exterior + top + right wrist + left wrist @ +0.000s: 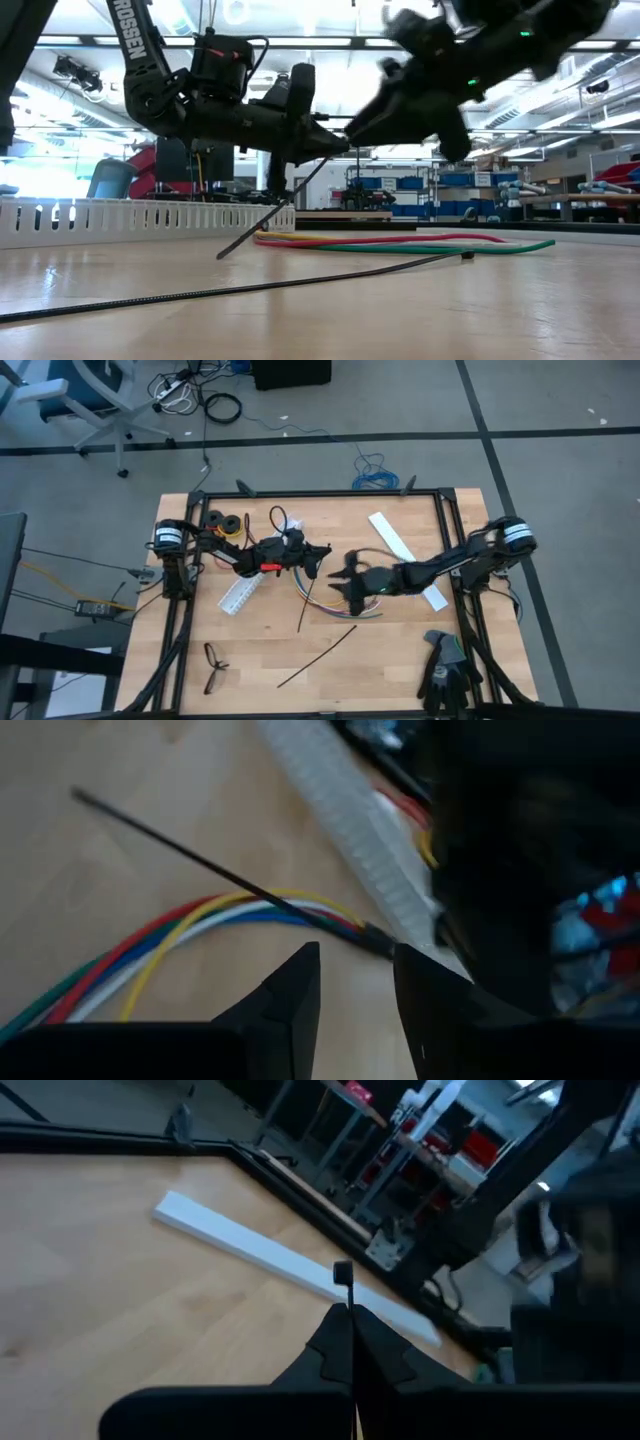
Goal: Ziptie cables
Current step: Insert the black zip tie into the lock head
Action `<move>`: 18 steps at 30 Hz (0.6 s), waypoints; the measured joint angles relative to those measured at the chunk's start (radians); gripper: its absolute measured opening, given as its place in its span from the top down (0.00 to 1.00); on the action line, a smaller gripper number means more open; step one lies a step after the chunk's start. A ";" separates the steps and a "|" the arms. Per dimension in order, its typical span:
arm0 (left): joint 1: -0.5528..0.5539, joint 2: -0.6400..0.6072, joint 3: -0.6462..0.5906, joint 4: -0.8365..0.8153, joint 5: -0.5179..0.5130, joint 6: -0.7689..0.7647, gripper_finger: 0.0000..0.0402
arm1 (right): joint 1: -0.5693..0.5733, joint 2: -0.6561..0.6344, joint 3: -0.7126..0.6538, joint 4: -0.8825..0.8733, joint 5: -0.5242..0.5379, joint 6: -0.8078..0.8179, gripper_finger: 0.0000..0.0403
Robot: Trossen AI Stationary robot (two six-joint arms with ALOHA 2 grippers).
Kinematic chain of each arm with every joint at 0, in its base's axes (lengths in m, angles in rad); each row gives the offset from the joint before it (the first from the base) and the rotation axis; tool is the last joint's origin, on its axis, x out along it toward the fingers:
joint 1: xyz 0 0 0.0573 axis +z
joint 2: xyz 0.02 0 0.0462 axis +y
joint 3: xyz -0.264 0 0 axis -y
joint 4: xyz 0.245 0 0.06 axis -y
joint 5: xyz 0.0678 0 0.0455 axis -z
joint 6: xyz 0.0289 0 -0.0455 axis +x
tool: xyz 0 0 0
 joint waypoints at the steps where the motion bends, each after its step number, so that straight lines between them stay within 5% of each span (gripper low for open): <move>1: -0.001 0.000 0.000 0.004 0.002 -0.016 1.00 | 0.011 0.040 0.034 -0.015 0.025 -0.035 0.72; 6: 0.001 0.000 0.000 0.004 0.001 -0.050 1.00 | 0.061 0.221 0.174 -0.026 0.223 -0.232 0.72; 18: 0.051 0.000 0.000 0.029 0.036 -0.120 1.00 | 0.108 0.413 0.301 -0.015 0.256 -0.399 0.72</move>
